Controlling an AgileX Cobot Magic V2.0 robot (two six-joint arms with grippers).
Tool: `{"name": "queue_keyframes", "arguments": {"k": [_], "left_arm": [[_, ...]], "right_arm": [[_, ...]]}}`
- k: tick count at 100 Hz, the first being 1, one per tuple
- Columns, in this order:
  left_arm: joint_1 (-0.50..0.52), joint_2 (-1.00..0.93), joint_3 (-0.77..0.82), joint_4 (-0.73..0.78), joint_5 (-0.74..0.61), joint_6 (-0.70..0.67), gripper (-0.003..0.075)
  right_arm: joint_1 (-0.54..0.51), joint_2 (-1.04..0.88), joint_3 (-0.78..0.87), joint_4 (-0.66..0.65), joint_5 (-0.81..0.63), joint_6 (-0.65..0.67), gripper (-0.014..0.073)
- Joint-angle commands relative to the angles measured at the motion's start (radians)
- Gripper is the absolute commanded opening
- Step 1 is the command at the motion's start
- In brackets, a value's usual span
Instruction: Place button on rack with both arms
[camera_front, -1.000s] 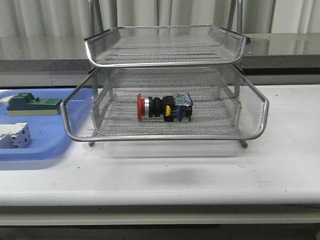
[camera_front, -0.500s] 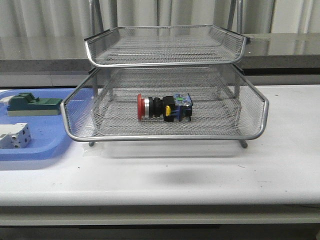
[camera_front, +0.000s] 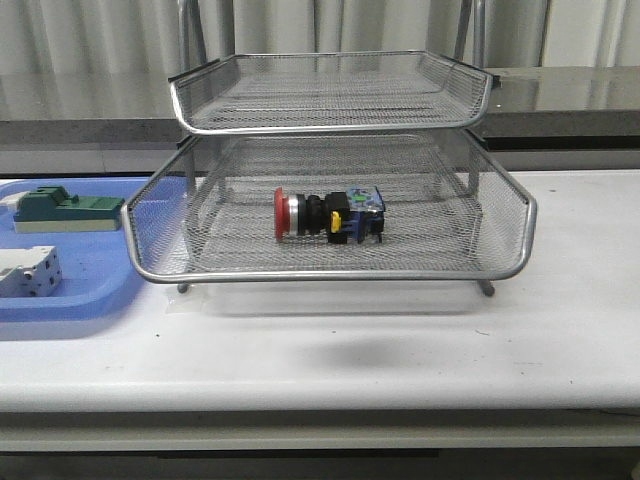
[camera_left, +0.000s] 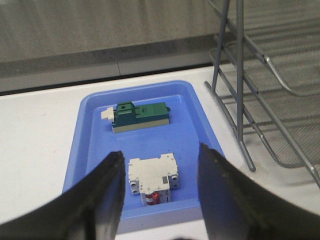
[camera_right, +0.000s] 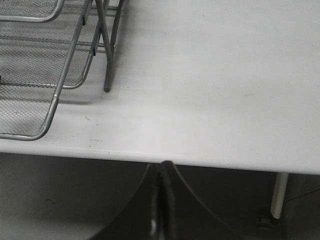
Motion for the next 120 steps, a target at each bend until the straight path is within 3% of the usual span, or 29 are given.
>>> {"name": "queue_keyframes", "arguments": {"k": [1, 24, 54, 70, 94, 120], "left_arm": [[-0.002, -0.072, 0.021, -0.055, -0.151, -0.009, 0.0323], [-0.004, -0.223, 0.075, -0.055, -0.177, -0.009, 0.0323], [-0.004, -0.242, 0.077, -0.055, -0.180, -0.009, 0.0317], [-0.004, -0.242, 0.077, -0.055, -0.180, -0.009, 0.0232], [-0.004, -0.242, 0.077, -0.055, -0.180, -0.009, -0.0022], [-0.004, -0.242, 0.077, -0.055, -0.180, -0.009, -0.0020]], "right_arm": [[0.000, 0.000, -0.035, -0.015, -0.059, 0.002, -0.0068], [0.000, 0.000, -0.035, -0.015, -0.059, 0.002, -0.0068], [0.000, 0.000, -0.035, -0.015, -0.059, 0.002, -0.0068], [0.000, 0.000, -0.035, -0.015, -0.059, 0.002, -0.0068], [0.000, 0.000, -0.035, -0.015, -0.059, 0.002, -0.0068], [0.000, 0.000, -0.035, -0.015, -0.059, 0.002, -0.0068]]}}
